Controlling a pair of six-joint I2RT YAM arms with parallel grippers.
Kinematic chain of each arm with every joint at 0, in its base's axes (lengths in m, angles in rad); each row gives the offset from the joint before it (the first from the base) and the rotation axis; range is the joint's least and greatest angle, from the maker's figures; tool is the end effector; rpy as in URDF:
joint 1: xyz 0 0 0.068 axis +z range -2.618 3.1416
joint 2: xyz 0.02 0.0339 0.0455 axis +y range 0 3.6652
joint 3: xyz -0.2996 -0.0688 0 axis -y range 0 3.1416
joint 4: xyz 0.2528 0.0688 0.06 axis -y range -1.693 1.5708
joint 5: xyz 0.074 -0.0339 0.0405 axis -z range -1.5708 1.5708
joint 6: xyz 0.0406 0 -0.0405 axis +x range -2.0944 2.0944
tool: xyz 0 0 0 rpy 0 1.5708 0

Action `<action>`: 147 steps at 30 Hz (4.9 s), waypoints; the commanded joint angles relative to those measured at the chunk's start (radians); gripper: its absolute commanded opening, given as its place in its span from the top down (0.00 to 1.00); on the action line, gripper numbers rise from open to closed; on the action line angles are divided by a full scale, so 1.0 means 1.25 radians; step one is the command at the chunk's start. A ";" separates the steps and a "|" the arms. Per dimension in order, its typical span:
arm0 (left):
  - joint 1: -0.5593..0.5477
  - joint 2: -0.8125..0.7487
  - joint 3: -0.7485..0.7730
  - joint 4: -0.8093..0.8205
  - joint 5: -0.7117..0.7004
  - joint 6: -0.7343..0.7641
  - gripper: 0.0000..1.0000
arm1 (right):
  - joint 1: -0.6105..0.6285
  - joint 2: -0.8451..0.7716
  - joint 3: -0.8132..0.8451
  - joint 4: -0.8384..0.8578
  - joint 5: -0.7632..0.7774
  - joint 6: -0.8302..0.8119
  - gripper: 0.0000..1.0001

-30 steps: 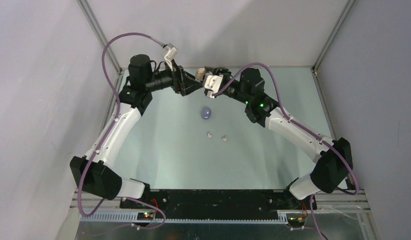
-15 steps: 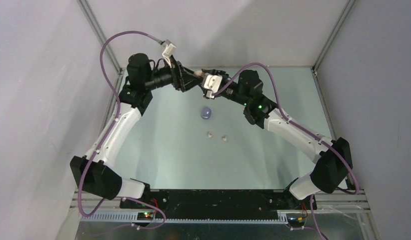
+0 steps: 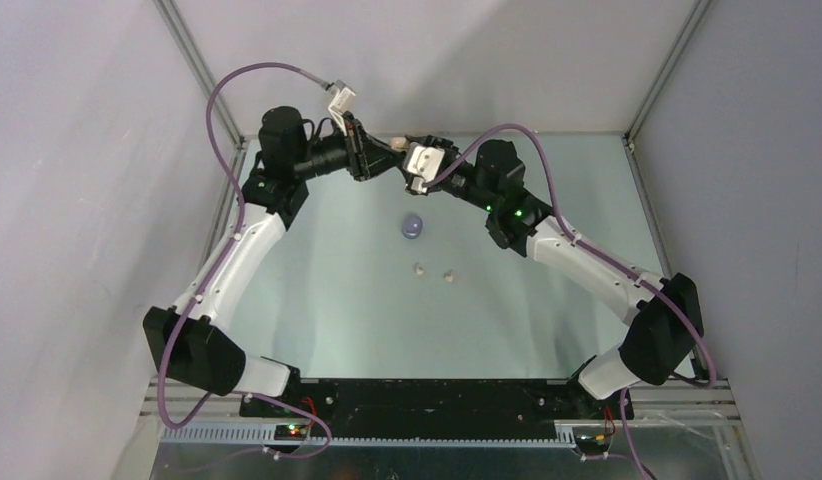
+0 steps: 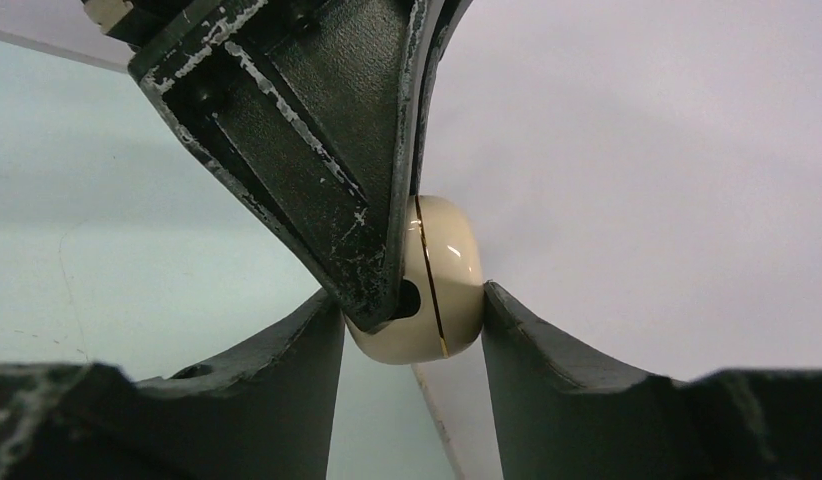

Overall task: Insert the wireless bluetooth earbuds into the charging case
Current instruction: Pass from the right arm to the left, then open the charging case.

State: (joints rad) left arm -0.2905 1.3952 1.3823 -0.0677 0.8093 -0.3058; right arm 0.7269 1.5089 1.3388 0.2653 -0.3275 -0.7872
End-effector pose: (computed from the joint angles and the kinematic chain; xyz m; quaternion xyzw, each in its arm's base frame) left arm 0.3010 -0.1206 0.4570 0.2618 0.6777 -0.4597 0.5108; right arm 0.2698 0.2574 0.4396 -0.5435 0.3996 0.0876 0.7330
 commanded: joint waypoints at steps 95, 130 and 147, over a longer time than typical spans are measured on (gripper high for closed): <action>0.027 -0.034 -0.232 0.220 0.239 0.403 0.99 | -0.057 0.255 0.634 -0.922 -0.289 0.035 0.75; 0.037 0.025 -0.263 0.415 0.283 0.239 1.00 | -0.135 0.313 0.771 -0.836 -0.238 0.257 0.53; 0.059 0.044 -0.285 0.614 0.239 -0.038 1.00 | -0.214 0.165 0.611 -0.786 -0.338 0.267 0.51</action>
State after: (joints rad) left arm -0.2260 1.4822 1.0168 0.6254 1.1198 -0.2768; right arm 0.5125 1.8420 2.2211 -0.7918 -0.6888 -0.4446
